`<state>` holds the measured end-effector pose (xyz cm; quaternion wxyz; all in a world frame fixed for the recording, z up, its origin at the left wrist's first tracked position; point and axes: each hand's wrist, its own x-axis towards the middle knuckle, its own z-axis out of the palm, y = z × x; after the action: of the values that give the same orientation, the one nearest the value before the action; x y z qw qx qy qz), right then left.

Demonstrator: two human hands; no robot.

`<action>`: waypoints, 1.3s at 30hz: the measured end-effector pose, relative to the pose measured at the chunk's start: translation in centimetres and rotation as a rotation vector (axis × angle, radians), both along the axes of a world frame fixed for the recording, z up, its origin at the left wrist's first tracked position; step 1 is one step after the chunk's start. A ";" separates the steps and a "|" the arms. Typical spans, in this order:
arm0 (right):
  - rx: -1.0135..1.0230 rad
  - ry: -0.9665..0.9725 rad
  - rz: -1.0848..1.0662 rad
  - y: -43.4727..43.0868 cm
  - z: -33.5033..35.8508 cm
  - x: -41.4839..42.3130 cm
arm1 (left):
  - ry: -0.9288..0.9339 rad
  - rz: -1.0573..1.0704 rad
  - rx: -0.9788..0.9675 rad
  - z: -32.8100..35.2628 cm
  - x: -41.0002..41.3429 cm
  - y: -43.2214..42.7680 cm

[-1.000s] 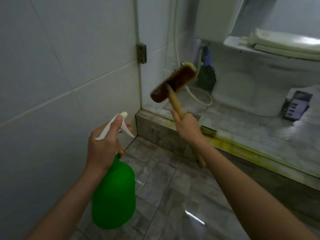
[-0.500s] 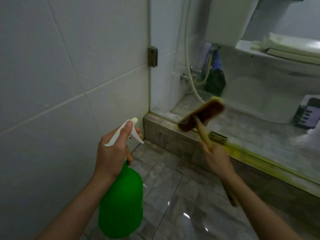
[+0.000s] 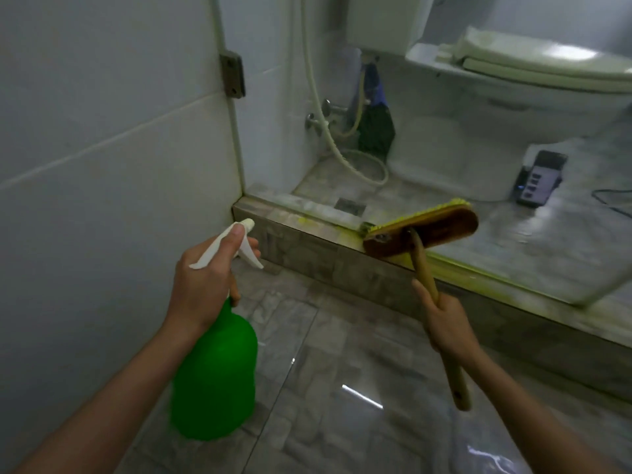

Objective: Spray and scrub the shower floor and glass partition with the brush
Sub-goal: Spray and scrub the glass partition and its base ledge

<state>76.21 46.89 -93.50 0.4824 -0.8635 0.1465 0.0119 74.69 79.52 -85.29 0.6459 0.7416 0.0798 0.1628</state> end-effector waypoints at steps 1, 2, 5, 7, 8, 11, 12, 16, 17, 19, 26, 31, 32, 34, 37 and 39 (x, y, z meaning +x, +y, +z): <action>0.041 0.001 -0.031 -1.2 0.0 -1.2 | 0.020 -0.039 -0.001 -0.1 -0.1 -0.8; 0.075 -0.004 -0.048 -1.8 0.3 -2.2 | 0.034 -0.081 0.002 -0.2 -0.2 -1.7; 0.246 -0.003 -0.064 -3.0 1.5 -4.2 | 0.070 -0.181 0.032 -0.9 -0.2 -5.0; 0.374 0.013 -0.048 -3.3 2.0 -5.0 | 0.086 -0.212 0.045 -1.6 0.0 -6.4; 0.433 0.019 -0.058 -3.8 2.2 -5.6 | 0.094 -0.239 0.059 -1.8 0.1 -7.4; 0.647 0.035 -0.113 -5.1 2.2 -6.9 | 0.129 -0.272 0.089 -2.7 0.5 -9.2; 0.737 0.039 -0.143 -5.4 2.2 -7.2 | 0.143 -0.273 0.110 -2.9 0.6 -9.6; 1.010 0.018 -0.237 -6.5 2.1 -8.0 | 0.181 -0.247 0.118 -3.3 0.7 -10.9; 1.028 0.015 -0.253 -6.7 2.0 -8.2 | 0.181 -0.242 0.119 -3.2 0.5 -11.1; 1.017 0.019 -0.271 -7.2 1.9 -8.4 | 0.174 -0.245 0.123 -3.3 0.1 -11.6; 0.986 0.089 -0.274 -6.7 2.4 -8.4 | 0.203 -0.338 0.166 -3.7 -0.2 -13.2; 0.922 0.115 -0.286 -6.0 2.4 -8.3 | 0.169 -0.372 0.159 -3.1 -0.4 -14.5; 0.922 0.118 -0.289 -5.9 2.4 -8.2 | 0.167 -0.389 0.171 -3.0 -0.5 -14.7; 0.931 0.128 -0.297 -5.7 2.4 -8.1 | 0.172 -0.423 0.177 -2.8 -0.6 -15.0; 0.952 0.129 -0.295 -5.3 2.5 -7.8 | 0.150 -0.438 0.180 -2.6 -0.9 -15.3; 0.907 0.099 -0.304 -5.1 2.4 -7.6 | 0.131 -0.422 0.180 -2.5 -0.9 -15.2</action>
<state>68.58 41.79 -91.14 0.7992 -0.5332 0.2739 0.0450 73.79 64.31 -87.78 0.5904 0.8053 -0.0502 -0.0179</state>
